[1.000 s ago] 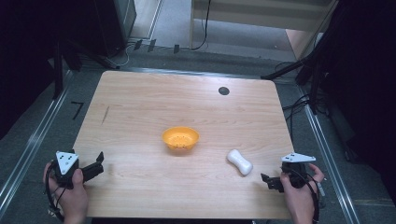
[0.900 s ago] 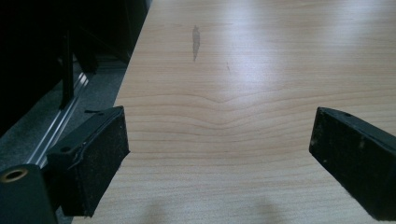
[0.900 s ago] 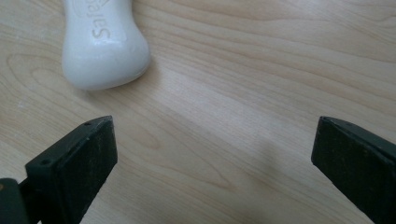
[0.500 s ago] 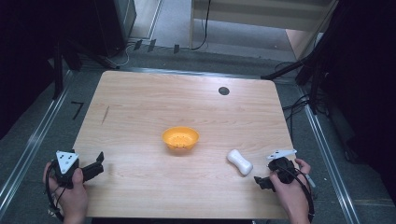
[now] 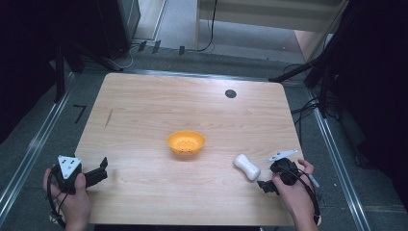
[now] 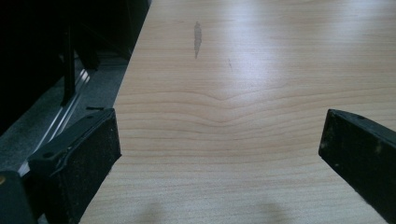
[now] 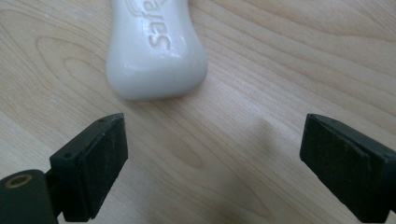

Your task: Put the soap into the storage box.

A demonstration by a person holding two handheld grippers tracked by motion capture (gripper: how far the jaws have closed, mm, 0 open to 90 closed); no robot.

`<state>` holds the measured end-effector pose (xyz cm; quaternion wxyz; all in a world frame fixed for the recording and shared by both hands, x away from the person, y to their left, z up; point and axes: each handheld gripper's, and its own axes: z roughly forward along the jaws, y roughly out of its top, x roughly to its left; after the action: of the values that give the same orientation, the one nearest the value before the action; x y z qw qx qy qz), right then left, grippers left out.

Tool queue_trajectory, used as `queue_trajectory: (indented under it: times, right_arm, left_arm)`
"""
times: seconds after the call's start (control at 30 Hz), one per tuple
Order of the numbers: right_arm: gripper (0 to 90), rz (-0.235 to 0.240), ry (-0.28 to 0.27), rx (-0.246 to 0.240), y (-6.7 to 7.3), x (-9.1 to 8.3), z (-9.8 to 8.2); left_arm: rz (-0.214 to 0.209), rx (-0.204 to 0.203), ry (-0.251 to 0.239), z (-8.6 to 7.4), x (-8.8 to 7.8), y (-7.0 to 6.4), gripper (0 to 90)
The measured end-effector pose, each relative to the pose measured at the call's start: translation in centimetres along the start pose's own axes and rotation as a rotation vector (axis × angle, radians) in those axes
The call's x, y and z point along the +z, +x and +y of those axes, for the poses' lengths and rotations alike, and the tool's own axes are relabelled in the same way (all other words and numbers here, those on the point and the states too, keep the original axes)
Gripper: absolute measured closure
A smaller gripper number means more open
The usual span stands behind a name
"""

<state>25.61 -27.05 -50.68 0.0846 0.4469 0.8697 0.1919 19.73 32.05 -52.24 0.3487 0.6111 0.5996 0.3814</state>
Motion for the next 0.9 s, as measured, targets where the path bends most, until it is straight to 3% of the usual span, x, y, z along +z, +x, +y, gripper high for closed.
queue_trajectory:
  times: [0.9]
  right_arm:
    - [8.2,0.050,0.028,-0.060,1.6,0.8,3.3]
  left_arm:
    - [-0.005,-0.002,0.006,0.0,0.1,0.0,0.0]
